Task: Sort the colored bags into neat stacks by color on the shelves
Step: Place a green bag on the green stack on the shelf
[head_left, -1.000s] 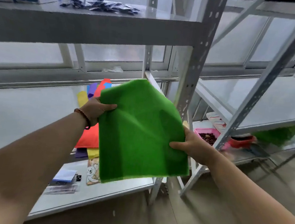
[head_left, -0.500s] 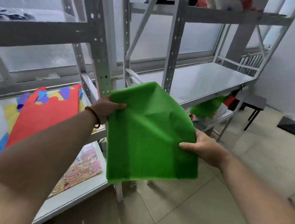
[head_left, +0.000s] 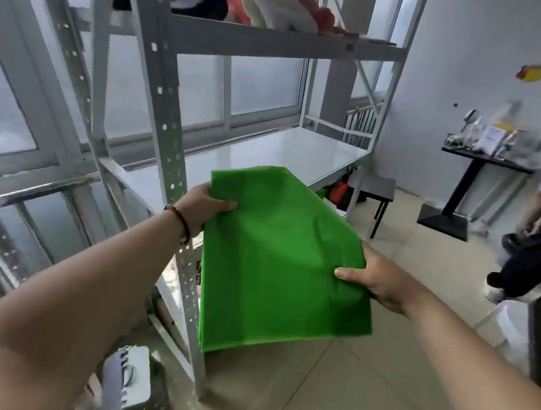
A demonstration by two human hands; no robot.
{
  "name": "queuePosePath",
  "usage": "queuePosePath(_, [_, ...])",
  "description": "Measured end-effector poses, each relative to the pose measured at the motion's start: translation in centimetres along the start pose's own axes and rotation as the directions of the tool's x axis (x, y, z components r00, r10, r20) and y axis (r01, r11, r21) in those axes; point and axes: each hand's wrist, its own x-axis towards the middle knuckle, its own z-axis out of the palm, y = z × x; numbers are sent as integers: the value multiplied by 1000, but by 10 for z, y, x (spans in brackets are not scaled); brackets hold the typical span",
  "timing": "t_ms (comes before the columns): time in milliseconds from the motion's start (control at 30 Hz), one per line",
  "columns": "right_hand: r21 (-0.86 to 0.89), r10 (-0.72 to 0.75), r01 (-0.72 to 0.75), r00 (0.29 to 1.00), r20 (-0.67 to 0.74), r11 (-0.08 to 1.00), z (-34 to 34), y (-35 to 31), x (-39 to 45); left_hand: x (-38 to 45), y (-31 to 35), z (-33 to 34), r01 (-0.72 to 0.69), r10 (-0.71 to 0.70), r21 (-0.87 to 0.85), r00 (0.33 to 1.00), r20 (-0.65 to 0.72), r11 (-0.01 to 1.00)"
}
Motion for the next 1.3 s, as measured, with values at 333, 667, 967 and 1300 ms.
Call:
queuePosePath(333, [45,8,-6,998,-58,999,-139,-2,92,164,33,98,-5,5,-4,996,91,1000])
queuePosePath(667, [85,50,-49,999,-17,995,-296,19,221,322,40,190,5,-3,-59,999,46,998])
queuePosePath(967, [71,53,-62,991,125,996,-448,8,353,466,58,268,28,-33,-96,998,-50,995])
queuePosePath(1300, [104,88,-114,969,229,988,-560,23,518,631,60,311,99,-106,-110,993,-61,989])
